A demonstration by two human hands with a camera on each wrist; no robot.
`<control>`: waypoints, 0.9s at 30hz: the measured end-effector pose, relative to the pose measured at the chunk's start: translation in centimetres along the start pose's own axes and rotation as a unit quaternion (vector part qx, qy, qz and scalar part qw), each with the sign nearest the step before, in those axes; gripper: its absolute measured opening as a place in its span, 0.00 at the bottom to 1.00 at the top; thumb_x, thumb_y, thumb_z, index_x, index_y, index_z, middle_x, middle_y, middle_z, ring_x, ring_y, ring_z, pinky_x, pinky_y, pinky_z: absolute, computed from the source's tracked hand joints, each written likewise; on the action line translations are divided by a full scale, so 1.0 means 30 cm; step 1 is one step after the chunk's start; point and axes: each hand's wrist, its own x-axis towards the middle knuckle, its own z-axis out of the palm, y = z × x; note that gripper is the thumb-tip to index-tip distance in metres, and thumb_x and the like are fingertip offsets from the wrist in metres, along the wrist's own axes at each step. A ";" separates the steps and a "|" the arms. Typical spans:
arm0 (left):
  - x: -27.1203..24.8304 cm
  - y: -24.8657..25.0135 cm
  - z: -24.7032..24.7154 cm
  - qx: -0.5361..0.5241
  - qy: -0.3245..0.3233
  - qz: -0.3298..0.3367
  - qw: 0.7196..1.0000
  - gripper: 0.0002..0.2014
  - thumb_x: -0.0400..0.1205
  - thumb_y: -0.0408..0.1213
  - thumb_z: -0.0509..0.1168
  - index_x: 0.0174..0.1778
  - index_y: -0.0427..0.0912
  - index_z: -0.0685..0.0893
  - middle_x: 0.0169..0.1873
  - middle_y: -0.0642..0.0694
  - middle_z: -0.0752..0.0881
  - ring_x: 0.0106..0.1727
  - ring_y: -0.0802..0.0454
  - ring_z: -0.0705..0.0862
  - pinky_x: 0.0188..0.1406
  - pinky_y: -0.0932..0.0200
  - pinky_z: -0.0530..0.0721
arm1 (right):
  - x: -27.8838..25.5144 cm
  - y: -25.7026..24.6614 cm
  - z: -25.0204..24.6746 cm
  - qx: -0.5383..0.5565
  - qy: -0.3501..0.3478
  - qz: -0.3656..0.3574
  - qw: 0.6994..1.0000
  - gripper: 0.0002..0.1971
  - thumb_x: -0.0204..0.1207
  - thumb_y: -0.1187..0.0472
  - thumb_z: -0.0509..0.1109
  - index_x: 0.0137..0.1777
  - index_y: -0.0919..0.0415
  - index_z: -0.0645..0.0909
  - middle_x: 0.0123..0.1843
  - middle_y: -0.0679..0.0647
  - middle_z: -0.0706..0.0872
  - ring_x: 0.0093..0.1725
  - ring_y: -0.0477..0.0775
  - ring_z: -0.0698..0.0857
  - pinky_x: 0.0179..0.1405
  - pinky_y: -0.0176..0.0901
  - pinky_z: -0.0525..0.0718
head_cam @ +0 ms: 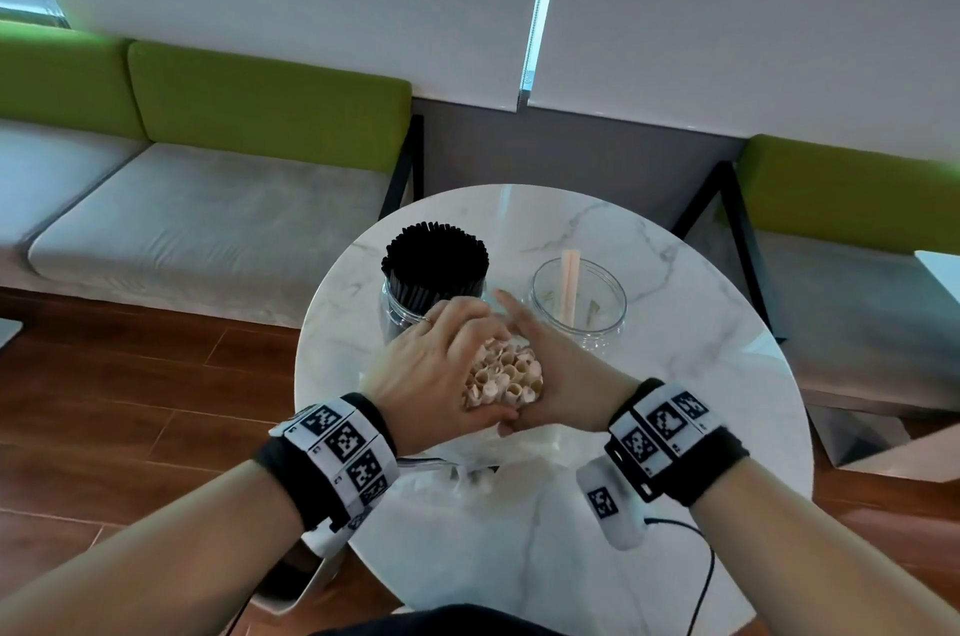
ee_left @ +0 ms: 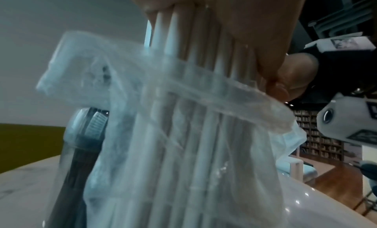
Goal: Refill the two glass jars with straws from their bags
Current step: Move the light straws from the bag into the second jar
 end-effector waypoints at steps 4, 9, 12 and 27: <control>-0.005 -0.016 -0.012 -0.030 0.019 -0.014 0.999 0.39 0.64 0.67 0.68 0.62 0.44 0.66 0.58 0.48 0.68 0.58 0.52 0.74 0.55 0.65 0.72 | 0.026 -0.037 -0.012 0.023 -0.048 -0.003 0.999 0.57 0.54 0.61 0.88 0.80 0.46 0.57 0.63 0.47 0.80 0.63 0.48 0.80 0.65 0.51 0.81; -0.008 -0.026 -0.028 -0.040 0.001 -0.020 0.999 0.40 0.63 0.66 0.69 0.62 0.44 0.66 0.57 0.49 0.68 0.51 0.53 0.76 0.54 0.72 0.65 | 0.059 -0.045 0.000 0.001 -0.084 0.000 0.996 0.54 0.54 0.58 0.88 0.77 0.41 0.58 0.62 0.39 0.76 0.64 0.47 0.74 0.72 0.50 0.72; -0.013 -0.031 -0.027 -0.037 0.002 -0.020 0.999 0.41 0.62 0.66 0.70 0.62 0.43 0.66 0.56 0.48 0.69 0.51 0.51 0.79 0.56 0.70 0.68 | 0.068 -0.068 -0.011 -0.068 -0.070 0.011 0.995 0.51 0.57 0.55 0.87 0.77 0.45 0.60 0.56 0.35 0.74 0.64 0.48 0.69 0.72 0.45 0.70; -0.003 -0.025 -0.019 -0.035 -0.020 -0.019 0.999 0.43 0.59 0.65 0.75 0.61 0.46 0.67 0.55 0.51 0.71 0.50 0.52 0.81 0.48 0.67 0.73 | 0.083 -0.047 0.013 -0.129 -0.110 0.062 0.984 0.40 0.58 0.47 0.85 0.69 0.46 0.71 0.59 0.40 0.72 0.63 0.48 0.68 0.73 0.43 0.65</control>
